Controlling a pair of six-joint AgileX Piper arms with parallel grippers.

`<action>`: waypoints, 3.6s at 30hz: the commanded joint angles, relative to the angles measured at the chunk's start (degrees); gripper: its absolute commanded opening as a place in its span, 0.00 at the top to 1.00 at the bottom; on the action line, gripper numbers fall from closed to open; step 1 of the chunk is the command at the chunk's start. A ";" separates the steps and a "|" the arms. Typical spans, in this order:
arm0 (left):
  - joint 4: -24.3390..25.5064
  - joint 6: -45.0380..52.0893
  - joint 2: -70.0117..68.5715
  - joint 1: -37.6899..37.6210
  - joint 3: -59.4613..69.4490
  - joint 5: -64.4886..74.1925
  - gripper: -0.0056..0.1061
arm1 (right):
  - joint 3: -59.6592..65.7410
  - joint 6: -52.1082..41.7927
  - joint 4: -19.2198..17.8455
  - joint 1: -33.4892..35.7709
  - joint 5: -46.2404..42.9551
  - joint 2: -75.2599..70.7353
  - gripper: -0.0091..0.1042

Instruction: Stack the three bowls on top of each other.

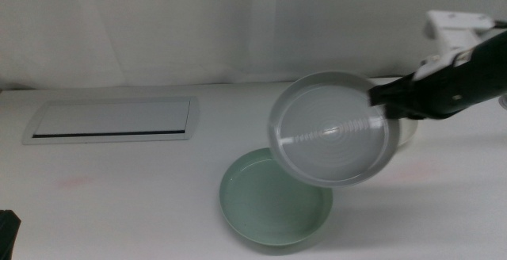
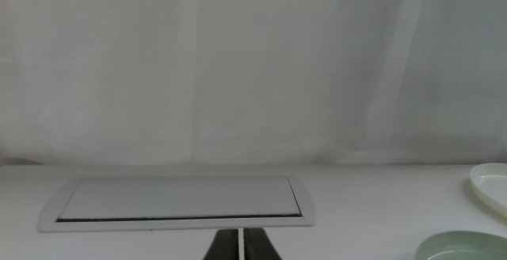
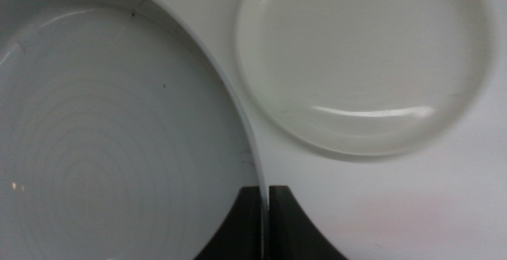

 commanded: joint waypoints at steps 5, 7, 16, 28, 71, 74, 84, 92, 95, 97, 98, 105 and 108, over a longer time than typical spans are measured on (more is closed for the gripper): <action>-0.29 -0.54 -0.19 0.29 -0.43 -0.11 0.98 | -2.50 2.71 0.64 6.06 -4.57 7.90 0.94; -0.29 -0.54 -0.19 0.29 -0.43 -0.11 0.98 | -3.76 3.78 0.91 7.11 -4.57 10.62 0.94; -0.29 -0.54 -0.19 0.29 -0.43 -0.11 0.98 | -5.36 4.26 1.32 10.31 -4.37 18.75 0.94; -0.29 -0.54 -0.19 0.29 -0.43 -0.11 0.98 | -5.36 4.26 1.32 11.33 -4.12 20.63 0.94; -0.29 -0.54 -0.19 0.29 -0.32 -0.07 0.98 | -19.02 5.30 -23.08 -9.32 21.71 -8.91 0.02; -0.29 -0.54 -0.19 0.29 -0.32 -0.07 0.98 | -19.02 5.30 -22.72 -9.32 18.81 -5.55 0.02; -0.29 -0.54 -0.19 0.29 -0.32 -0.07 0.98 | -19.12 5.94 -21.59 -9.32 10.63 9.43 0.02; -0.29 -0.54 -0.19 0.29 -0.32 -0.07 0.98 | -20.59 7.26 -19.79 -9.32 6.48 19.97 0.02; -0.29 -0.54 -0.19 0.29 -0.32 -0.07 0.98 | -23.47 7.26 -18.68 -9.32 7.40 23.82 0.02; -0.29 -0.54 -0.19 0.29 -0.32 -0.07 0.98 | -25.51 7.26 -18.13 -9.32 8.10 25.95 0.02; -0.29 -0.54 -0.19 0.29 -0.32 -0.07 0.98 | -26.53 7.26 -17.95 -9.32 8.59 27.06 0.03; -0.29 -0.54 -0.19 0.29 -0.32 -0.07 0.98 | -28.13 8.72 -17.69 -9.32 10.48 32.90 0.03; -0.29 -0.54 -0.19 0.29 -0.32 -0.07 0.98 | -28.13 8.73 -17.18 -9.32 10.71 34.81 0.03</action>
